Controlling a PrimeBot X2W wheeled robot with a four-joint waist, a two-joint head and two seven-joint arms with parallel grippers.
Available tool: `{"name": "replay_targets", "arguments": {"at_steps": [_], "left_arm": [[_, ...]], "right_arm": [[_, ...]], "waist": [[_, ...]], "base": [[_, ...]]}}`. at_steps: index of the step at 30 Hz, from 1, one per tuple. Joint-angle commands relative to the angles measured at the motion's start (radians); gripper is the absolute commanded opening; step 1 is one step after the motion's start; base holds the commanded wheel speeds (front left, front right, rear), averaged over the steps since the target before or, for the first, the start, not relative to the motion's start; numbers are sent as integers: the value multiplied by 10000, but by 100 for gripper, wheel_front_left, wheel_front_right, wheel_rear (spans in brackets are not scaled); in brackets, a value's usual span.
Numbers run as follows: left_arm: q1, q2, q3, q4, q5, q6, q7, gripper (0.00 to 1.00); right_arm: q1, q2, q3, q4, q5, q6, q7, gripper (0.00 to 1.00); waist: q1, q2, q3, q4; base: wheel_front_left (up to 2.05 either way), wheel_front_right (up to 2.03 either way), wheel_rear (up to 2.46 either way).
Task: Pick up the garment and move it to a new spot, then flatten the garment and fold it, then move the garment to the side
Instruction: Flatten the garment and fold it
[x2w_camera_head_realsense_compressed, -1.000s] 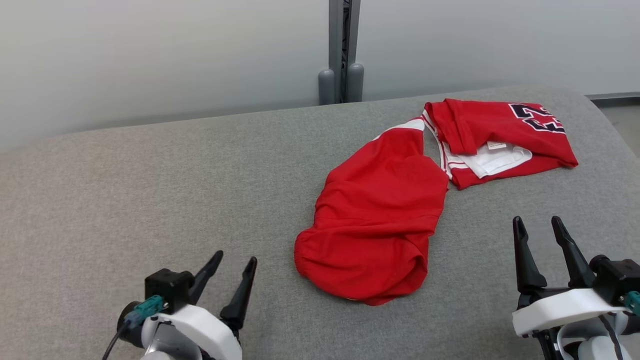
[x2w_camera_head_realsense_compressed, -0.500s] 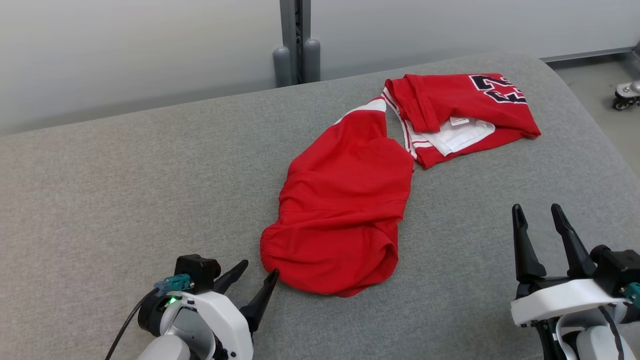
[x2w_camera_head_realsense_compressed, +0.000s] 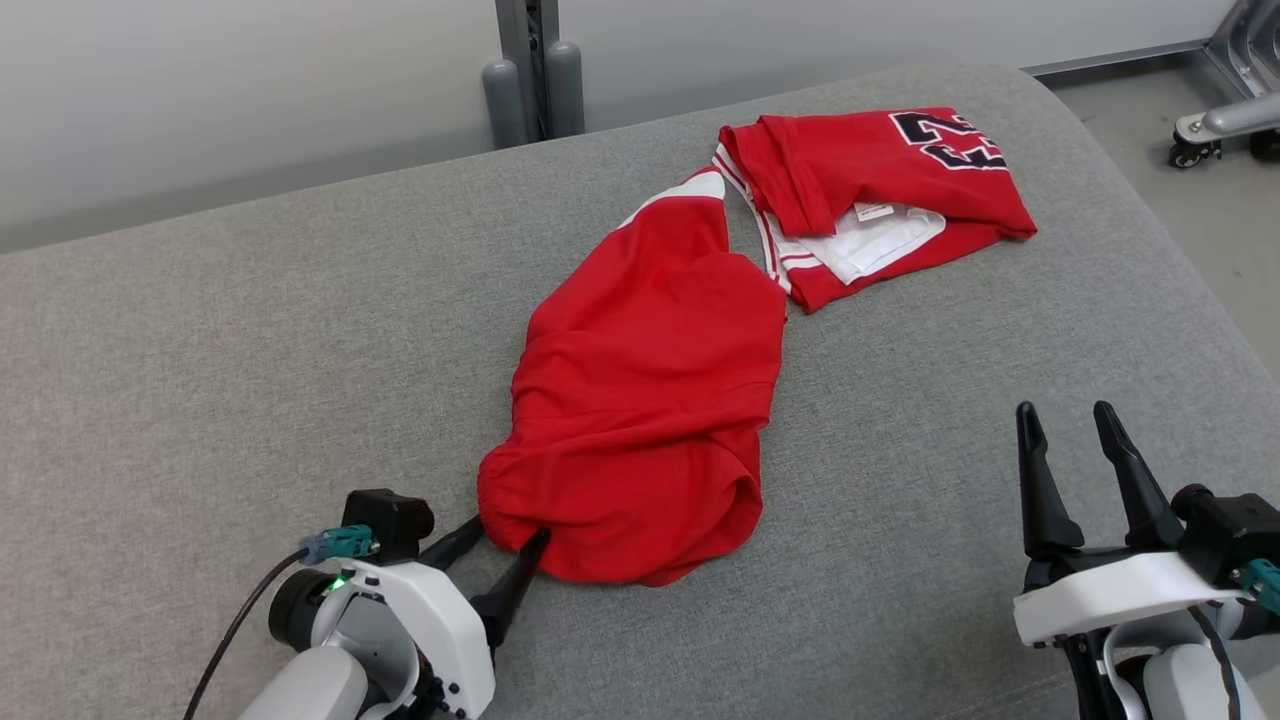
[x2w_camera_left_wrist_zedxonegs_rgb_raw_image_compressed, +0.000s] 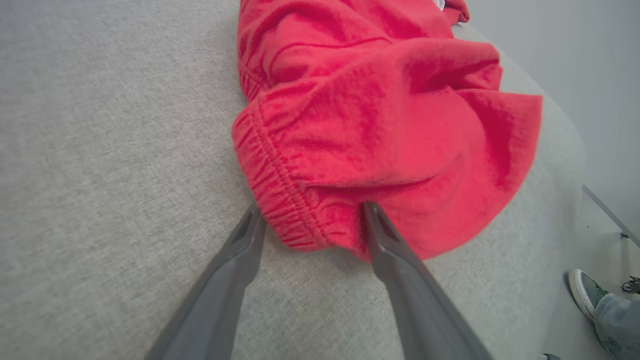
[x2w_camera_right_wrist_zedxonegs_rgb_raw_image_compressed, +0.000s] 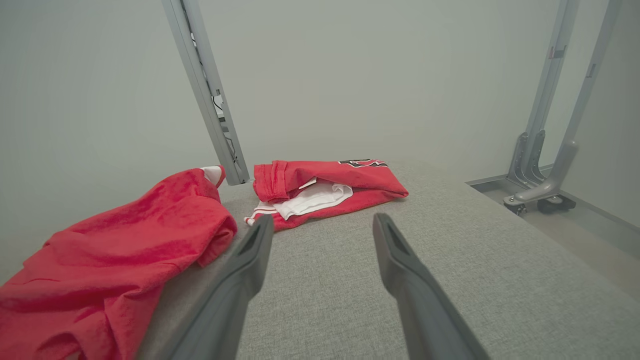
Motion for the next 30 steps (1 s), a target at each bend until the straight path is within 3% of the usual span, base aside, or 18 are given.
{"name": "replay_targets", "arguments": {"at_steps": [1, 2, 3, 4, 5, 11, 17, 30], "left_arm": [[-233, 87, -6, 26, -75, -18, -56, 82], [-261, 91, -32, 50, -86, -18, -71, 48], [-269, 95, -41, 69, -138, -18, -99, 34], [-281, 114, -49, 91, -163, -18, -114, 12], [-300, 146, -58, 87, -170, -18, -151, 0], [-119, 221, 20, -356, -331, 16, -302, 0], [282, 447, 406, -1307, -493, 458, -569, 0], [1704, 1449, 1650, -1753, -604, 2452, -746, 0]], "right_arm": [[-93, -56, 19, 27, 52, 0, -85, 100], [-99, -56, 20, 36, 52, 0, -101, 100], [-101, -56, 13, 49, 46, 0, -113, 100], [-99, -55, 0, 63, 40, 0, -127, 100], [-91, -54, -12, 82, 31, 0, -117, 100], [-2, -56, -143, 161, 20, 0, -164, 100], [104, -53, -235, 261, -20, 1, -172, 100], [156, -59, 63, 364, -91, 0, 191, 100]], "waist": [[0, 0, 5, -13], [0, 0, 8, -25], [0, 0, 9, -30], [0, 0, 3, -27], [0, 0, -9, -20], [0, 0, -128, 156], [0, 0, -321, 568], [0, 0, -672, 1579]], "base": [[0, 0, 0], [0, 0, 0], [0, 0, 0], [0, 0, 0], [0, 0, 0], [0, 0, 0], [0, 0, 0], [0, 0, 0]]}}
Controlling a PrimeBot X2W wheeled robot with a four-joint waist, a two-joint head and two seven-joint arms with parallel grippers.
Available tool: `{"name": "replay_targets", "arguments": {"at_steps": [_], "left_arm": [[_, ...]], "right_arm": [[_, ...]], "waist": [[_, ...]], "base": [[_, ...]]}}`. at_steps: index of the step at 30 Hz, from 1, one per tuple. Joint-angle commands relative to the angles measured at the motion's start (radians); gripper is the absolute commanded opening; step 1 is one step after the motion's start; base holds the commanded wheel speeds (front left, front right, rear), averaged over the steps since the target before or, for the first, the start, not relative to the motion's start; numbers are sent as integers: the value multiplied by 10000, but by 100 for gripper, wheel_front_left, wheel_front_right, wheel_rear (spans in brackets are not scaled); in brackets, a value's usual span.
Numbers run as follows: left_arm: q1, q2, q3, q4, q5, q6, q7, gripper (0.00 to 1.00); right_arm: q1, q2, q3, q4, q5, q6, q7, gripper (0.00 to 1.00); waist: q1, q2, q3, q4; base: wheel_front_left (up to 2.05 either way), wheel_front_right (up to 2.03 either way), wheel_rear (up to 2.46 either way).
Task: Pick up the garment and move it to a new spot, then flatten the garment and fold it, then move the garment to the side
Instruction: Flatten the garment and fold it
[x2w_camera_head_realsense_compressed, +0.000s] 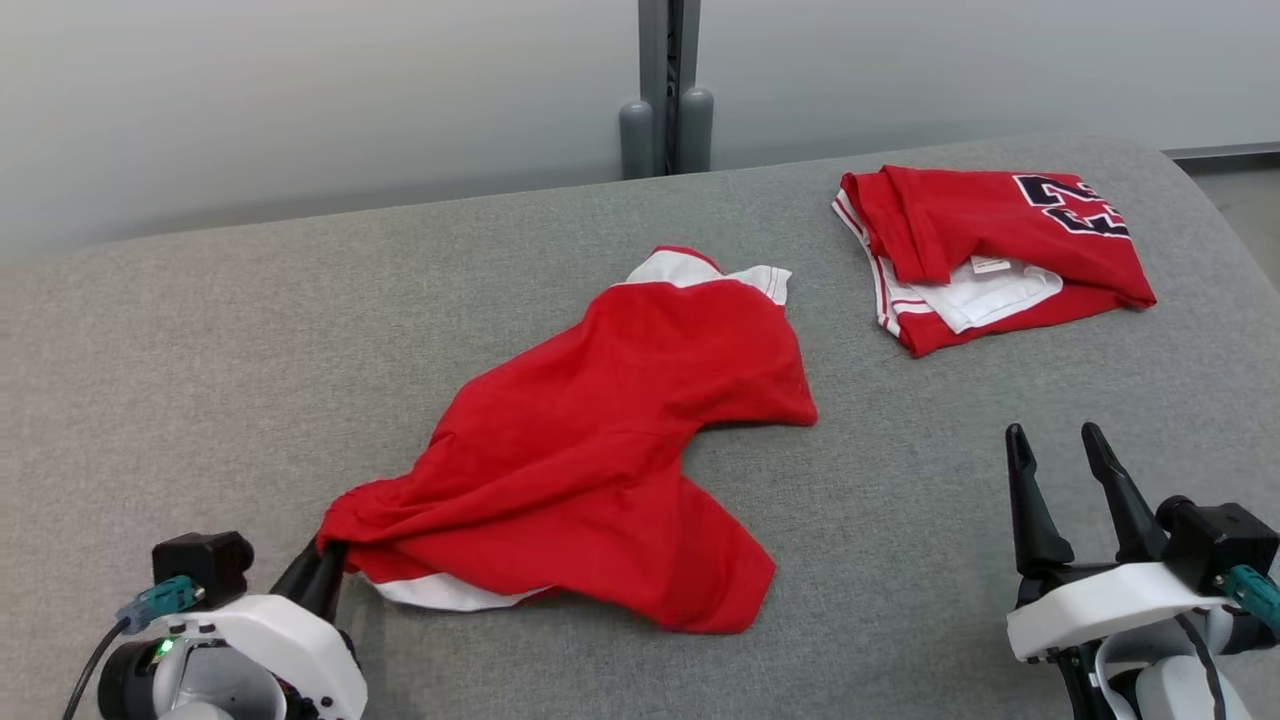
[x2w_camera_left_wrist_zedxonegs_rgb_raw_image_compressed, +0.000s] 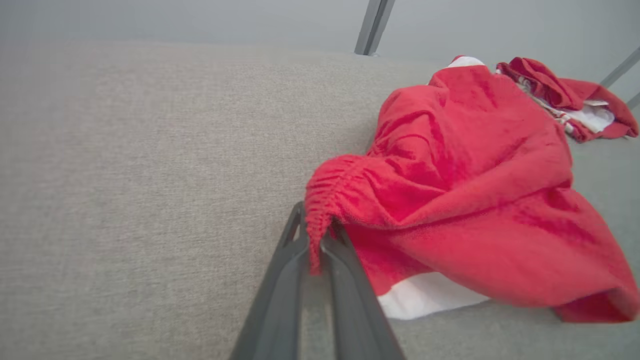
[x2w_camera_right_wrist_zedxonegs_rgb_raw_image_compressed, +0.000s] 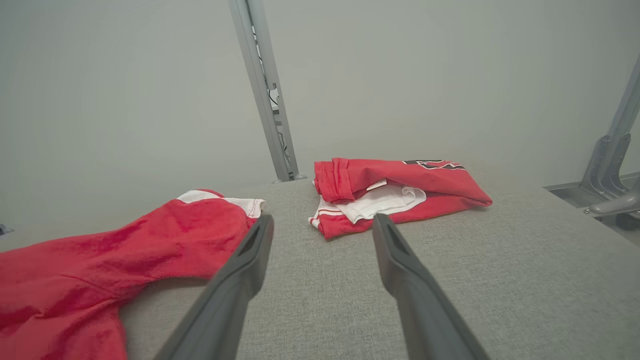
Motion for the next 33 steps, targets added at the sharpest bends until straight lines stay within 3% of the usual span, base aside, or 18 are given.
{"name": "replay_targets", "arguments": {"at_steps": [1, 5, 10, 13, 15, 16, 17, 18, 24, 33], "left_arm": [[172, 84, 177, 67, 70, 300, -129, 0], [371, 220, 370, 302, 254, 923, -282, 0], [538, 276, 425, 568, 394, 1327, -357, 0], [502, 230, 447, 619, 433, 1460, -437, 0], [490, 144, 402, 592, 308, 1312, -427, 0], [489, 93, 412, 533, 199, 1193, -442, 18], [486, 97, 415, 483, 157, 1104, -463, 55], [499, 109, 416, 446, 125, 1064, -469, 100], [746, 341, 517, 100, 229, 1267, -572, 100], [1089, 757, 828, -1350, 548, 1937, -958, 100]], "right_arm": [[79, -62, 23, -5, -45, 0, 62, 100], [53, -64, 50, -11, -73, 0, 132, 100], [81, -62, 77, -12, -124, 0, 202, 100], [100, -62, 80, -3, -141, 0, 222, 100], [117, -60, 76, -3, -165, 0, 249, 100], [120, -60, 76, -5, -172, 0, 262, 100], [118, -62, 76, -2, -166, 0, 264, 100], [117, -62, 80, 2, -156, 0, 275, 100], [215, -61, 85, -28, -149, 0, 349, 100], [380, -96, 162, -193, -77, 0, 326, 100]], "waist": [[0, 0, -32, 137], [0, 0, -39, 245], [0, 0, -22, 359], [0, 0, -45, 384], [0, 0, -71, 403], [0, 0, -84, 413], [0, 0, -103, 421], [0, 0, -127, 429], [0, 0, -316, 525], [0, 0, -603, 772]], "base": [[0, 0, 0], [0, 0, 0], [0, 0, 0], [0, 0, 0], [0, 0, 0], [0, 0, 0], [0, 0, 0], [0, 0, 0], [0, 0, 0], [0, 0, 0]]}}
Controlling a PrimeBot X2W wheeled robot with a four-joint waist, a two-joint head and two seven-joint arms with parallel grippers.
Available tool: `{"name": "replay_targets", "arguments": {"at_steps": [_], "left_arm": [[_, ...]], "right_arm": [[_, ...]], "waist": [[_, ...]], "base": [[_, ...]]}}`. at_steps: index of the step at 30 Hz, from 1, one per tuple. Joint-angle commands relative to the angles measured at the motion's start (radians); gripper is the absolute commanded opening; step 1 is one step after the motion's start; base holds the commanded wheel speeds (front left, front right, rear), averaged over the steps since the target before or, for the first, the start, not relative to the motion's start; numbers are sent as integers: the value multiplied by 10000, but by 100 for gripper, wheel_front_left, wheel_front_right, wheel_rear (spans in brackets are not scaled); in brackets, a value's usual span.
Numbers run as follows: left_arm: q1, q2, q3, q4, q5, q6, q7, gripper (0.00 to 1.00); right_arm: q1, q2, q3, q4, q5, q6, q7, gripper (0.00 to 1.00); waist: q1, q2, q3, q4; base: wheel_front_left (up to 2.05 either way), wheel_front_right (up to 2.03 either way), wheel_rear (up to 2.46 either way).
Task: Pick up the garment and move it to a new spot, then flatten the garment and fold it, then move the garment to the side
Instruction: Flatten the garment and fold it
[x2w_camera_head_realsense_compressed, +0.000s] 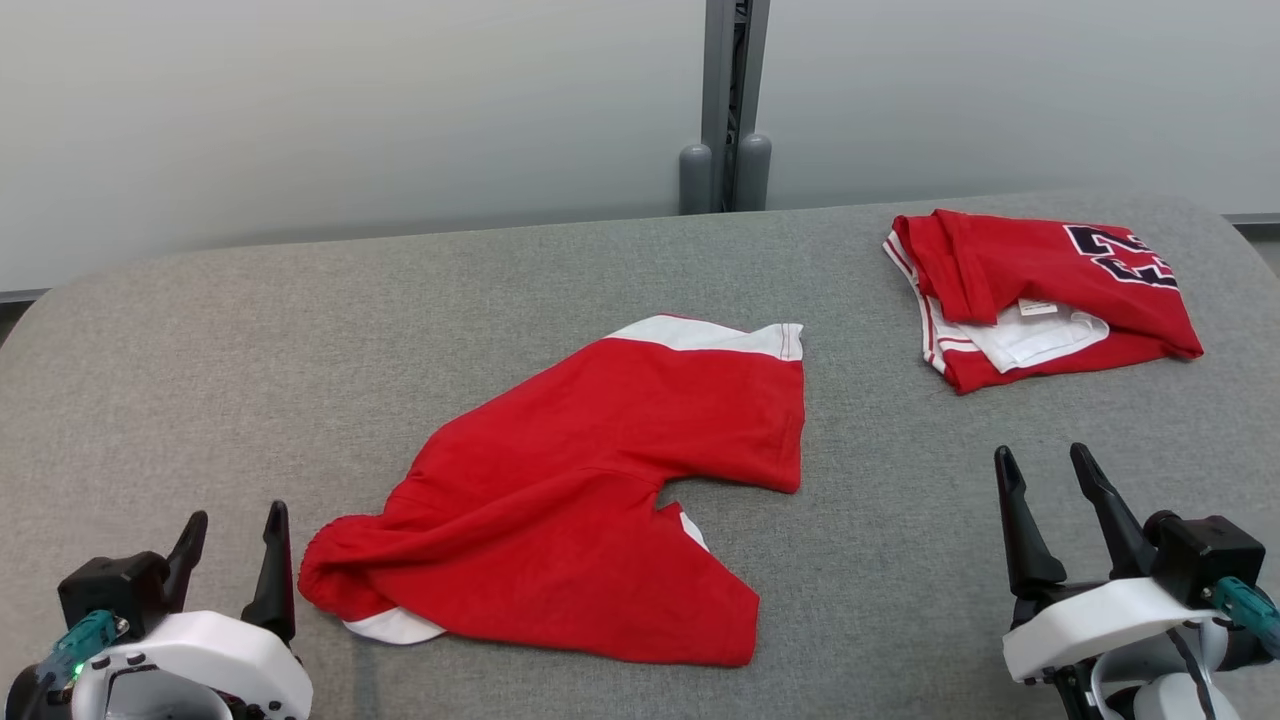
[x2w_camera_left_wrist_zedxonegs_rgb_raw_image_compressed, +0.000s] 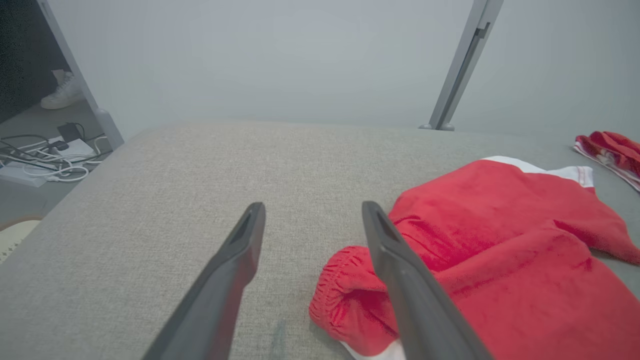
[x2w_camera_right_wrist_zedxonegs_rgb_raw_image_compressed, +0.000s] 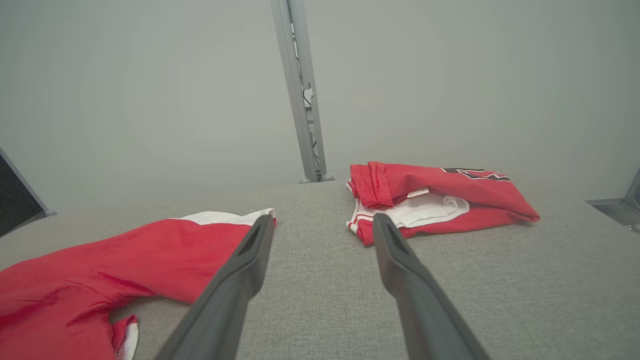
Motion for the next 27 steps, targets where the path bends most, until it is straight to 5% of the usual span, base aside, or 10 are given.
{"name": "replay_targets", "arguments": {"at_steps": [1, 15, 27], "left_arm": [[121, 48, 97, -260, 62, 118, -169, 100], [388, -174, 15, -998, 129, 197, -730, 100], [259, -324, -133, -846, 14, 53, -780, 100]], "right_arm": [[90, -49, 30, -35, 69, 0, -38, 100], [154, -110, 578, -72, 296, 1, 141, 100], [625, -1439, 4371, -319, 3424, 0, 2199, 100]], "waist": [[0, -1, -35, 56], [0, -1, -5, 276], [0, -1, 1, 615]], "base": [[0, 0, 0], [0, 0, 0], [0, 0, 0]]}}
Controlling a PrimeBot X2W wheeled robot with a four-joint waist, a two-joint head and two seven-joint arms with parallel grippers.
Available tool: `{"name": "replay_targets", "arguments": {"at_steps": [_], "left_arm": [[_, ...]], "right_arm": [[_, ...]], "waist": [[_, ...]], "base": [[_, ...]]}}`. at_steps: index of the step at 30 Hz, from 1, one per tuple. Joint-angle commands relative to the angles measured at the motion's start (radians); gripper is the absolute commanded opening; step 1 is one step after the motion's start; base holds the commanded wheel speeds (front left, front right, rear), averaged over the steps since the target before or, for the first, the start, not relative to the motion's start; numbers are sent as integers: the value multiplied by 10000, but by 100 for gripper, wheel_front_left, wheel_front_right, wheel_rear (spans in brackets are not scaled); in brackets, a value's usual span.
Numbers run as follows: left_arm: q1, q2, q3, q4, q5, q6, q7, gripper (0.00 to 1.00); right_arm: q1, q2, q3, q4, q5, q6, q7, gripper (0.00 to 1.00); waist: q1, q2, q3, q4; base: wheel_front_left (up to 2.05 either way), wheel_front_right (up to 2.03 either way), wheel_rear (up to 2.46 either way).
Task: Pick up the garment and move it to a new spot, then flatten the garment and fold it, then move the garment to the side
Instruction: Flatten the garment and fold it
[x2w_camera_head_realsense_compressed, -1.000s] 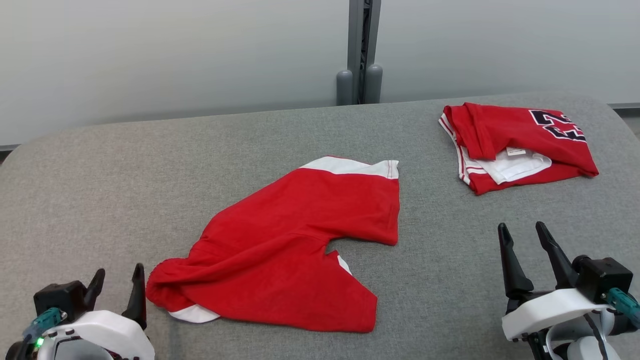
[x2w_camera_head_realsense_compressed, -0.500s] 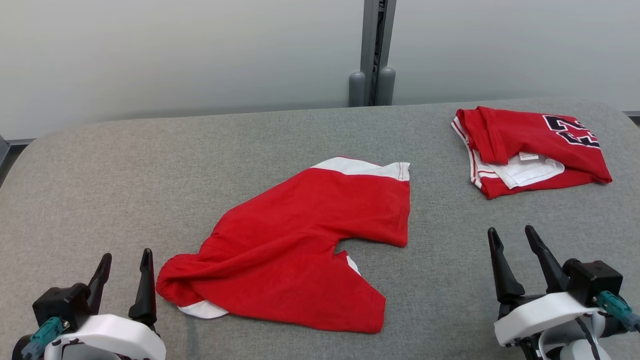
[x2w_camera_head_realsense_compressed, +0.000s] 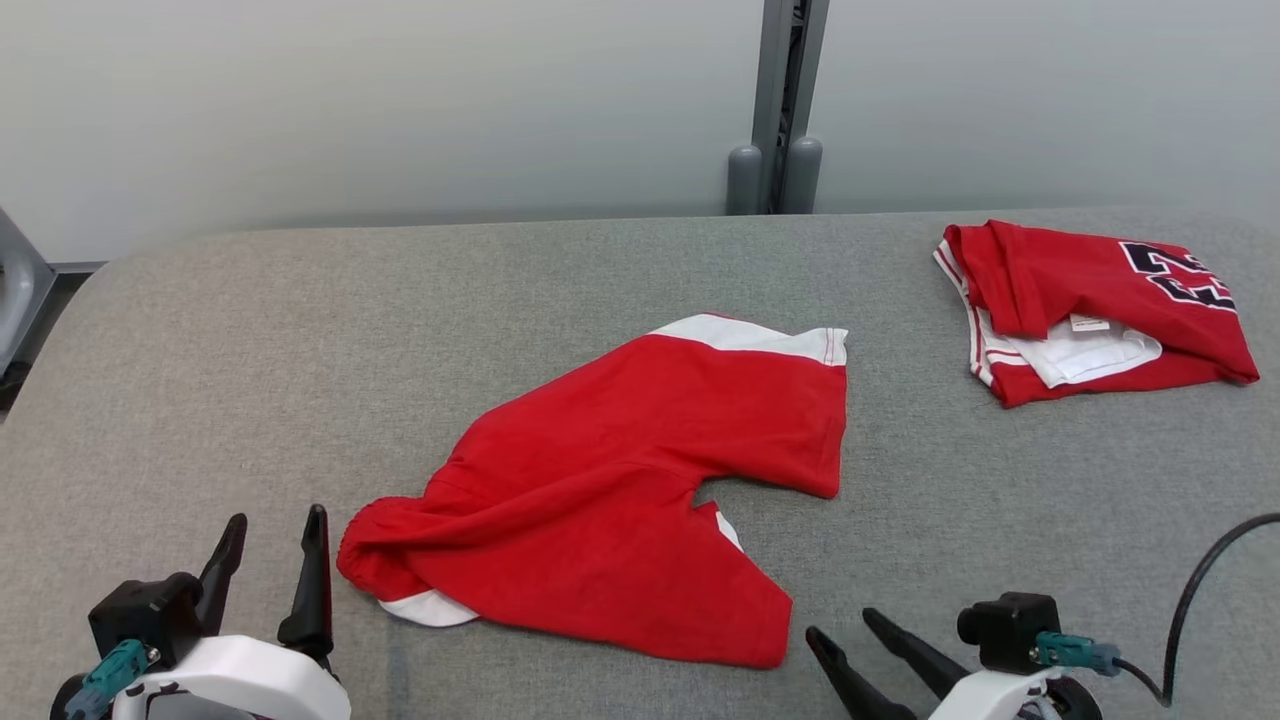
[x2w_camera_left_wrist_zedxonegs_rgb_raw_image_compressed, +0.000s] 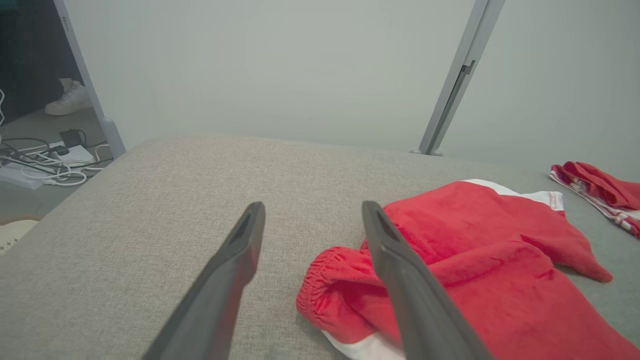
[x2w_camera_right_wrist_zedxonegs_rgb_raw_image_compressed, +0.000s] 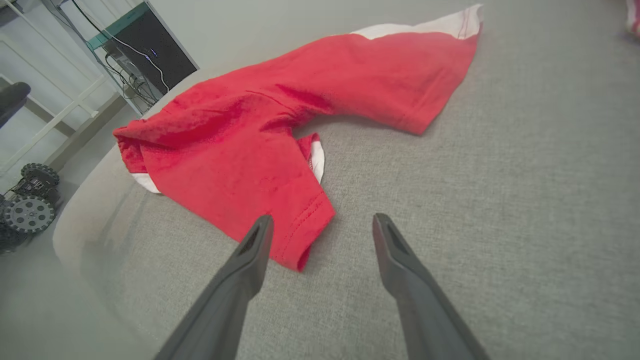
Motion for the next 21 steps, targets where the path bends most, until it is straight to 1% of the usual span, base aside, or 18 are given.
{"name": "replay_targets", "arguments": {"at_steps": [1, 4, 8, 11, 16, 17, 18, 19, 21], "left_arm": [[-109, 14, 23, 29, -22, -60, -50, 100], [-155, -6, 5, 105, -62, -84, -66, 100], [-268, -65, -44, 187, -99, -157, -90, 100], [-326, -101, -74, 265, -133, -205, -88, 100], [-479, -135, -111, 402, -143, -257, -106, 100], [-472, -137, -118, 432, -155, -264, -102, 100], [-460, -134, -126, 458, -163, -269, -108, 100], [-454, -131, -128, 476, -173, -276, -116, 100], [-464, -128, -145, 508, -186, -299, -114, 100]], "right_arm": [[34, -120, 44, -39, 166, 0, 99, 100], [38, -406, 487, -164, 836, 1, 532, 100], [-164, -536, 860, -45, 1347, 1, 693, 100], [-353, -514, 1154, 243, 1544, 1, 712, 100], [-711, -449, 1428, 809, 1645, 1, 430, 100], [-757, -464, 1469, 919, 1649, 1, 408, 78], [-813, -474, 1477, 1001, 1671, 1, 364, 50], [-876, -472, 1506, 1092, 1697, 1, 328, 40], [-970, -483, 1592, 1213, 1755, 1, 246, 0]], "waist": [[0, 0, 25, 40], [0, 0, 82, 141], [0, 0, 175, 301], [0, 0, 264, 454], [0, 0, 348, 720], [0, 0, 354, 756], [0, 0, 352, 788], [0, 0, 354, 814], [0, 0, 363, 868]], "base": [[0, 0, 0], [0, 0, 0], [0, 0, 0], [0, 0, 0], [0, 0, 0], [0, 0, 0], [0, 0, 0], [0, 0, 0], [0, 0, 0]]}}
